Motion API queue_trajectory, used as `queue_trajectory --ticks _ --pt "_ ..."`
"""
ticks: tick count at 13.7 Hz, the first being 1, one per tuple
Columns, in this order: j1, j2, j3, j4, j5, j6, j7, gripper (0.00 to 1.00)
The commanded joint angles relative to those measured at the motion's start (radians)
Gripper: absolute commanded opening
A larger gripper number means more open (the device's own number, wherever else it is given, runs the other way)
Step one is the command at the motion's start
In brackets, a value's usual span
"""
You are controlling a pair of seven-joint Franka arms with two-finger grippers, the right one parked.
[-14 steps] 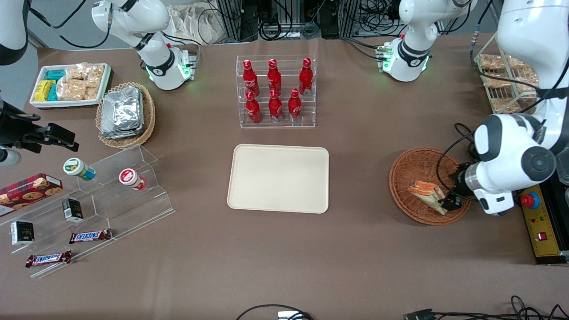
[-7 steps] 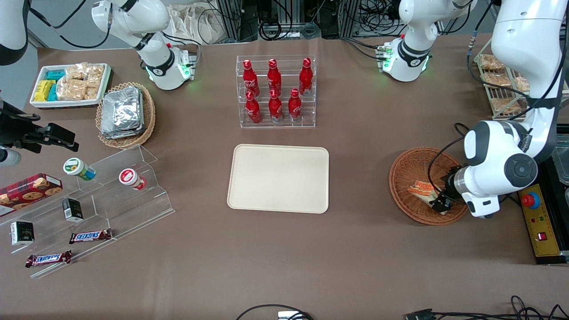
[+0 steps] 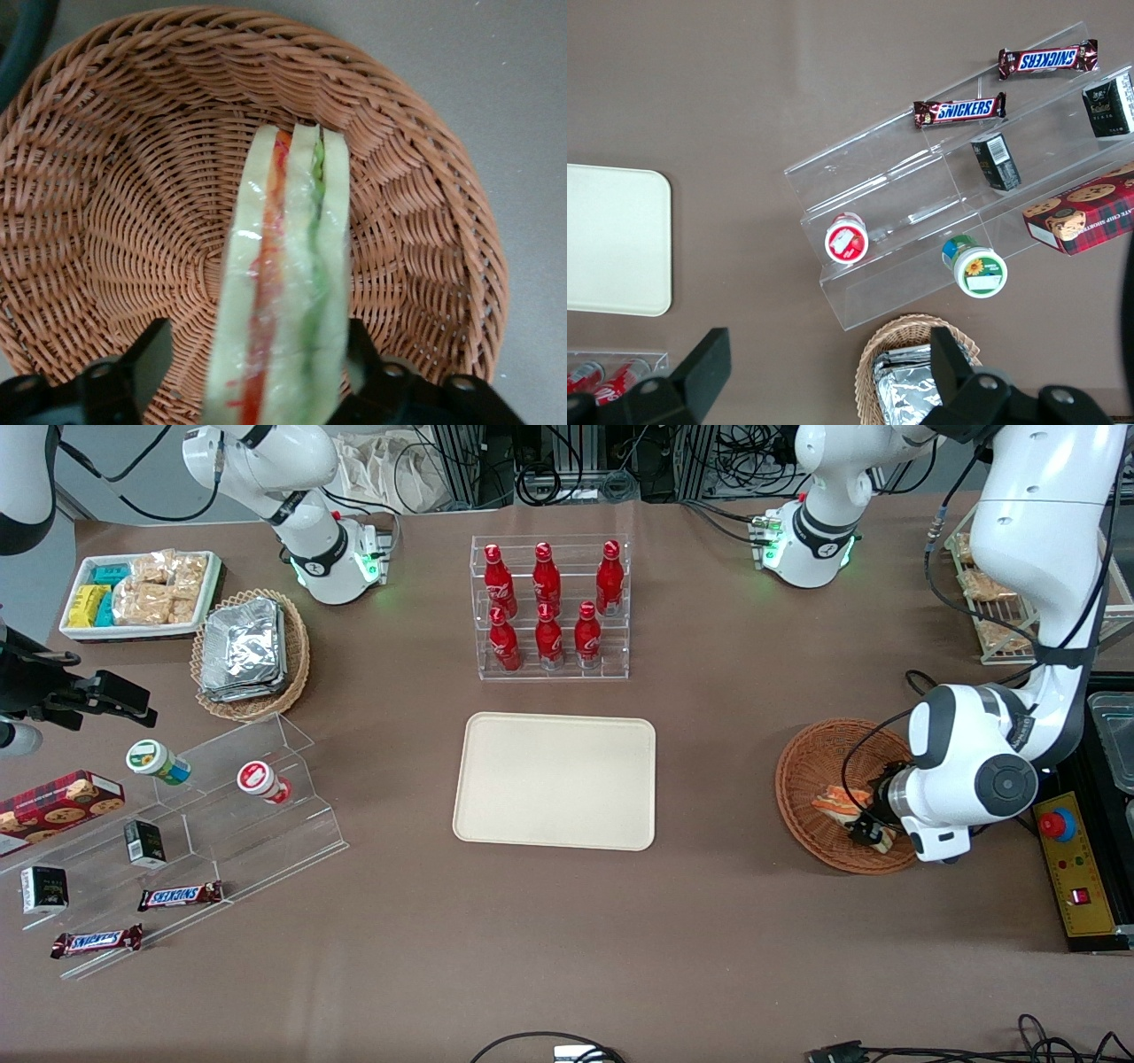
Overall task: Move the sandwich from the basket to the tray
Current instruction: 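Close the left gripper on the sandwich and lift it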
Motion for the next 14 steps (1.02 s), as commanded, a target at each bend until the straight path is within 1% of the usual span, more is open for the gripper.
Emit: queue_trajectory --ticks 1,4,6,8,10,12,13,14 --pt "0.003 0.007 -0.011 0.043 0.027 -0.004 -0.055 0.0" --pt "0.005 -0.01 -0.015 0.098 0.037 -0.039 -0.041 0.0" --pt "0.008 -0.013 -0.029 0.185 0.035 -0.135 0.003 0.0" --pt "0.015 -0.013 -0.073 0.305 0.034 -0.291 0.069 0.0" --pt "0.014 -0.01 -0.113 0.411 0.021 -0.365 0.094 0.0" --pt "0.008 -0.011 -0.175 0.456 0.024 -0.41 0.109 0.0" --pt "0.002 -0.01 -0.205 0.463 0.03 -0.41 0.164 0.0" --pt "-0.008 -0.002 -0.244 0.468 0.03 -0.406 0.257 0.0"
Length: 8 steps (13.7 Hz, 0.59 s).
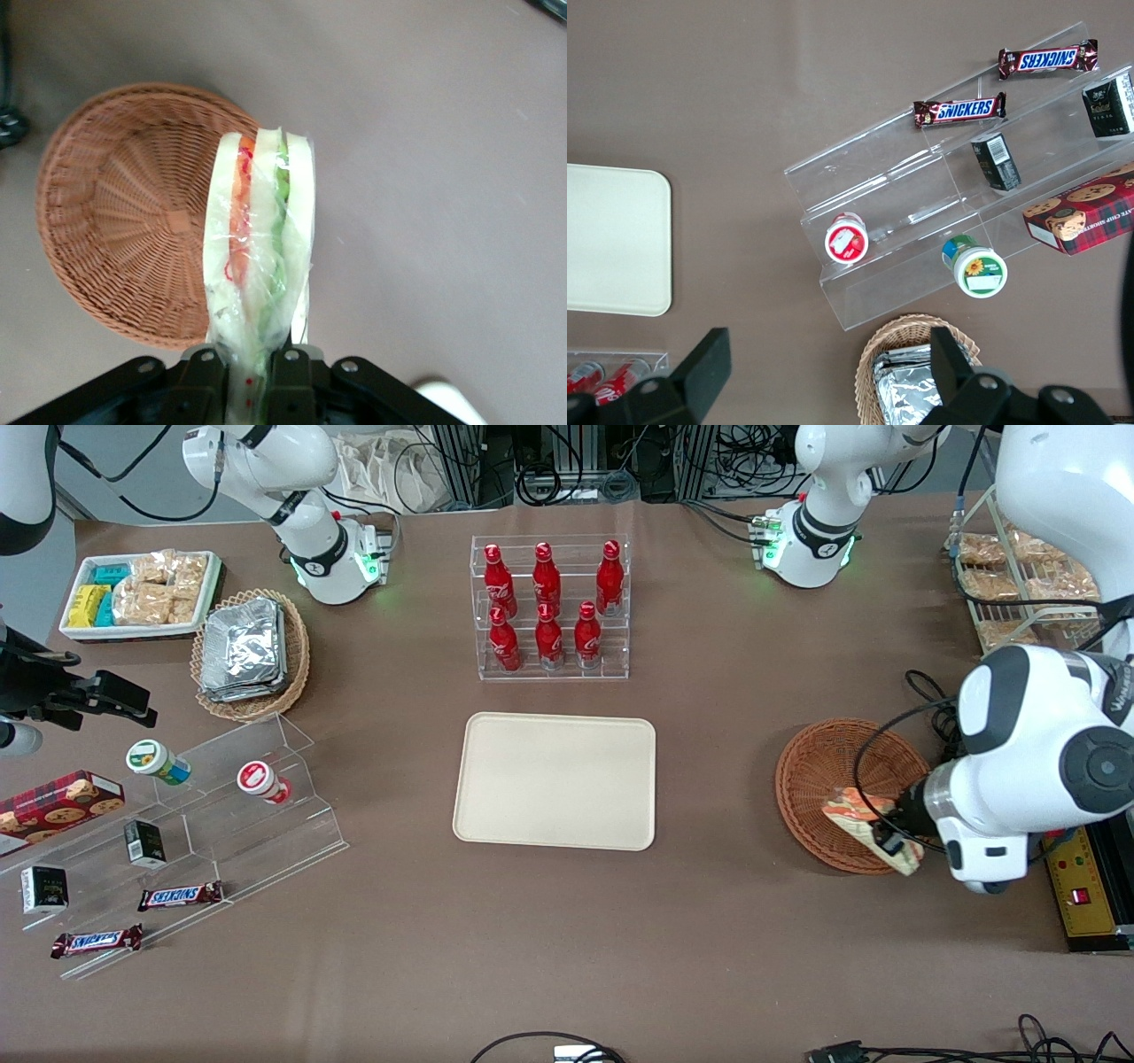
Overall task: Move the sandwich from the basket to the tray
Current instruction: 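Close the left gripper on the sandwich and lift it, then carry the sandwich with the left gripper over the cream tray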
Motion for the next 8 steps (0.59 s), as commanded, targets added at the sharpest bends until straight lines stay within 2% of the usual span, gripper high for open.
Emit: queue_trajectory --ticks 1,3,8 --pt "-0.014 0.027 -0.083 0.03 0.007 -0.007 0.21 0.0" --pt "-0.075 0.057 -0.111 0.027 0.001 0.017 0.27 0.0" --pt "-0.304 0.187 -0.11 0.028 0.013 0.037 0.228 0.0"
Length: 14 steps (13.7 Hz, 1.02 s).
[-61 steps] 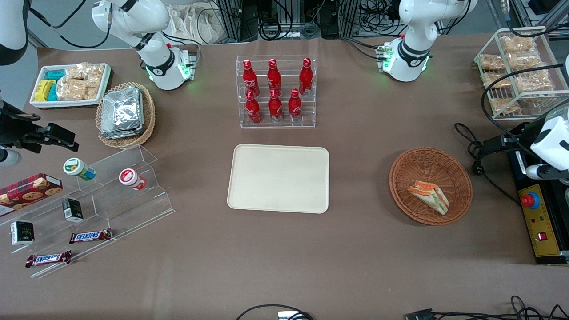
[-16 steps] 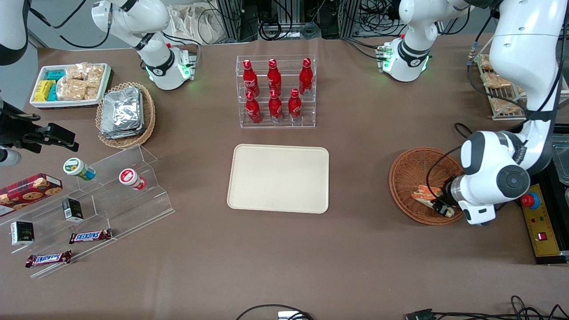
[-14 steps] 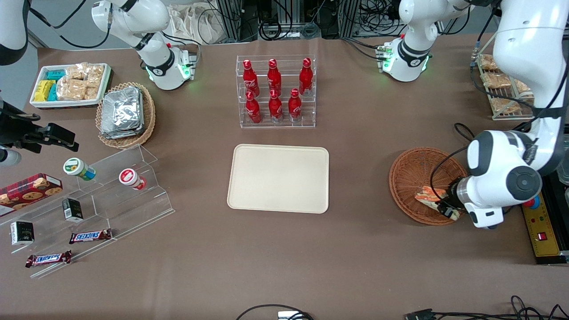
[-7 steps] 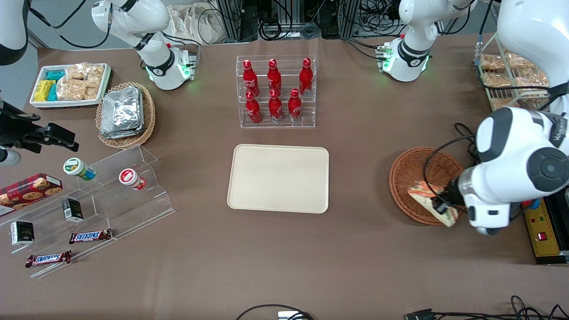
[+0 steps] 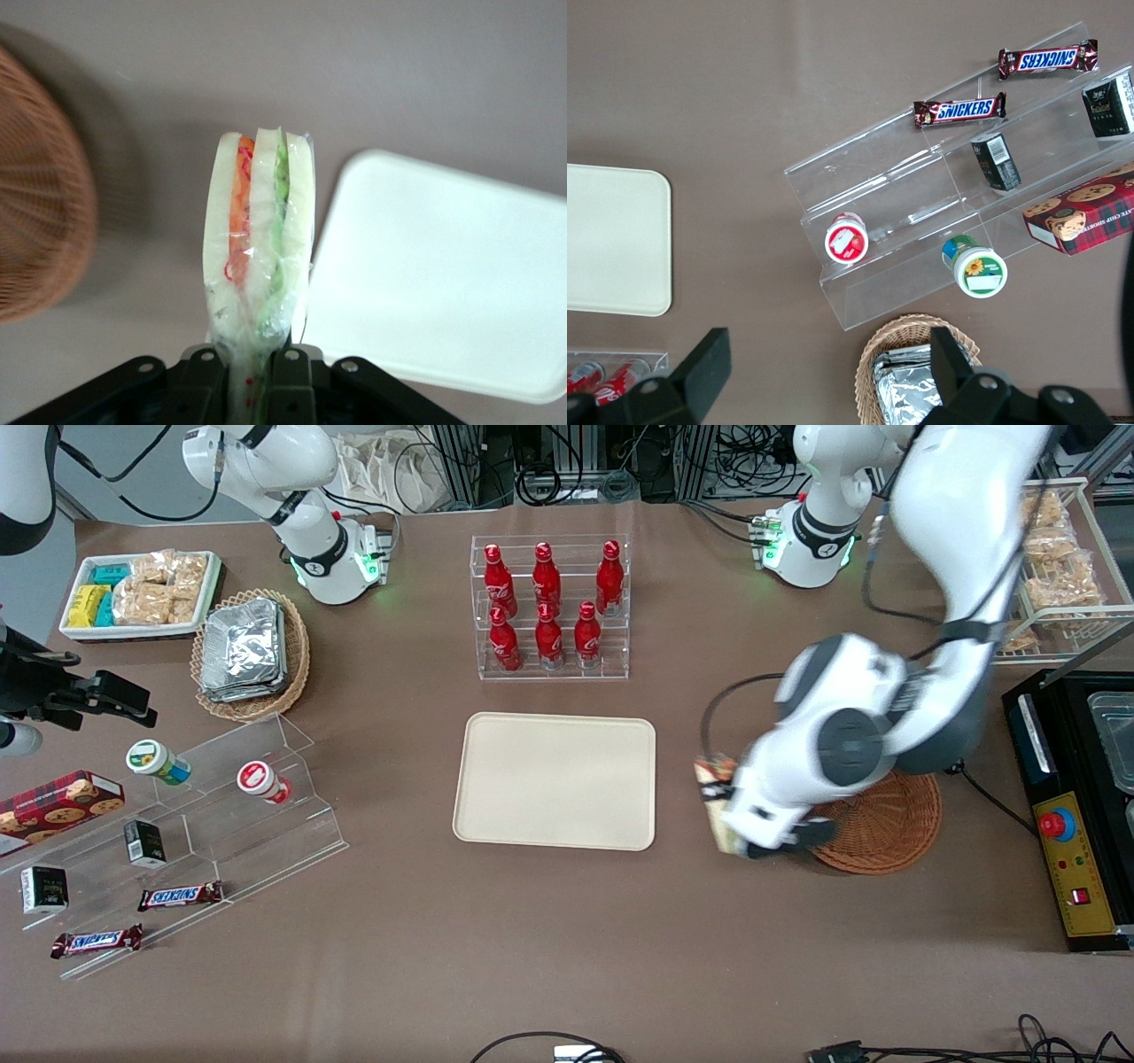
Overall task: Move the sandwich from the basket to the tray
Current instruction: 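Carry the sandwich with the left gripper over the cream tray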
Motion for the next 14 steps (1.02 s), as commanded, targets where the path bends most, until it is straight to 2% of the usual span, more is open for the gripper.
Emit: queue_trajectory --ticks 1,5,8,9,10,11,12,13,14 --pt "-0.097 0.068 0.005 0.029 0.019 0.039 -0.013 0.0" --pt "-0.172 0.123 0.012 0.009 0.024 0.123 -0.013 0.0" --pt "-0.173 0.143 0.013 -0.025 0.03 0.142 -0.001 0.04" --pt "-0.173 0.143 0.013 -0.048 0.071 0.154 -0.002 0.04" --pt "-0.173 0.143 0.013 -0.078 0.112 0.169 -0.007 0.09" --pt "-0.176 0.143 0.013 -0.092 0.126 0.186 -0.008 0.21" --pt "-0.174 0.141 0.013 -0.103 0.129 0.197 -0.008 0.45" --pt "-0.174 0.138 0.013 -0.103 0.129 0.195 -0.004 0.95" --pt "-0.173 0.135 0.013 -0.1 0.128 0.191 -0.007 1.0"
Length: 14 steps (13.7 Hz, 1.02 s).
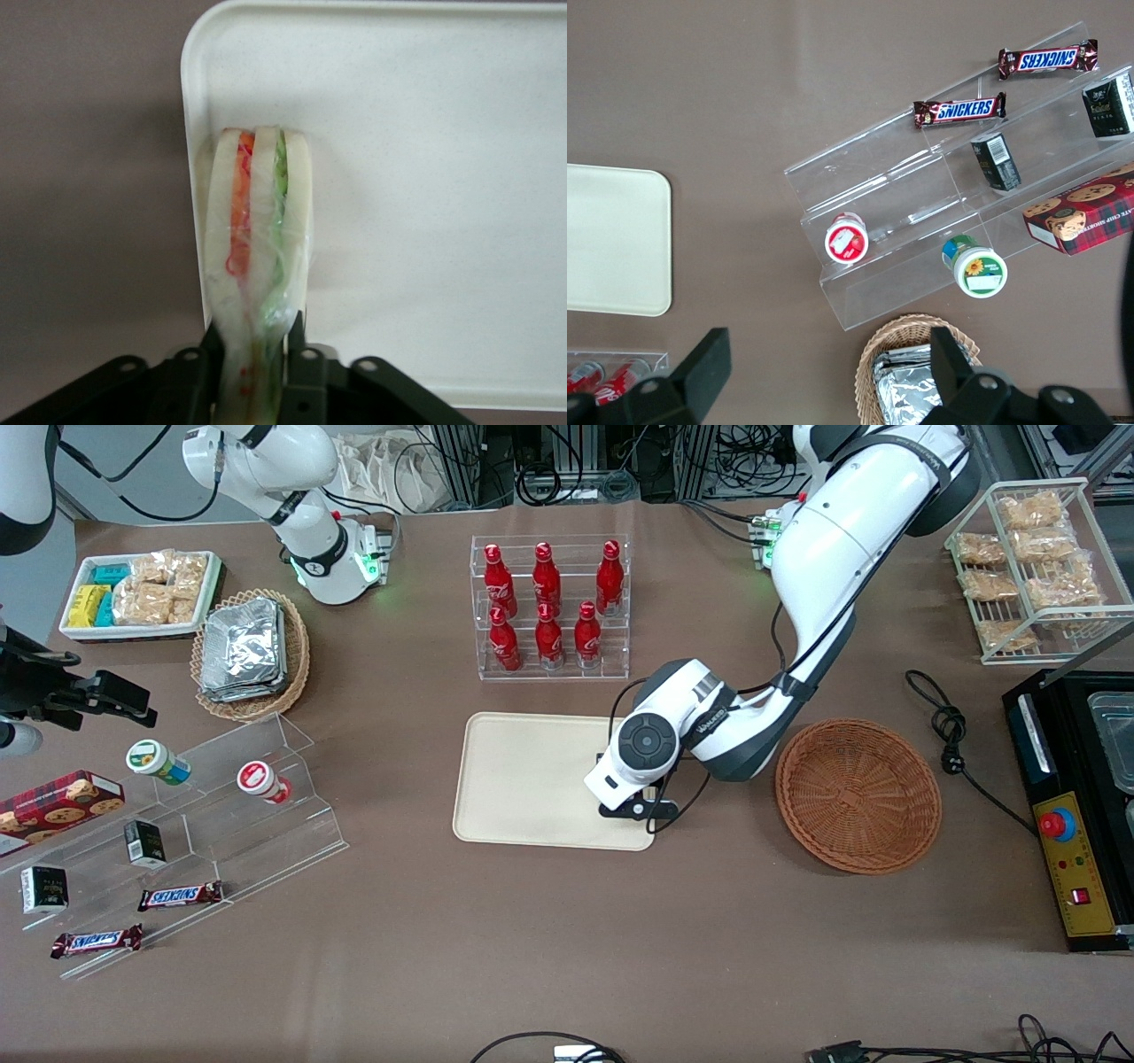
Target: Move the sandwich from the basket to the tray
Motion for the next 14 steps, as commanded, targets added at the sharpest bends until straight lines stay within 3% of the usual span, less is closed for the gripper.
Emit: queue_trajectory --ticks 1,3,7,10,14 --pt "0.001 -0.025 0.003 -0.008 0.015 0.002 -0.004 1.0" --pt "0.006 -0.038 0.003 0.011 0.0 -0.005 -0.008 1.0" --pt "0.041 -0.16 0.003 0.089 0.0 -0.312 -0.01 1.0" --pt "0.223 -0.287 -0.005 0.048 -0.065 -0.319 0.001 1.0" --pt "0.402 -0.465 -0.006 -0.102 -0.077 -0.275 0.063 0.99"
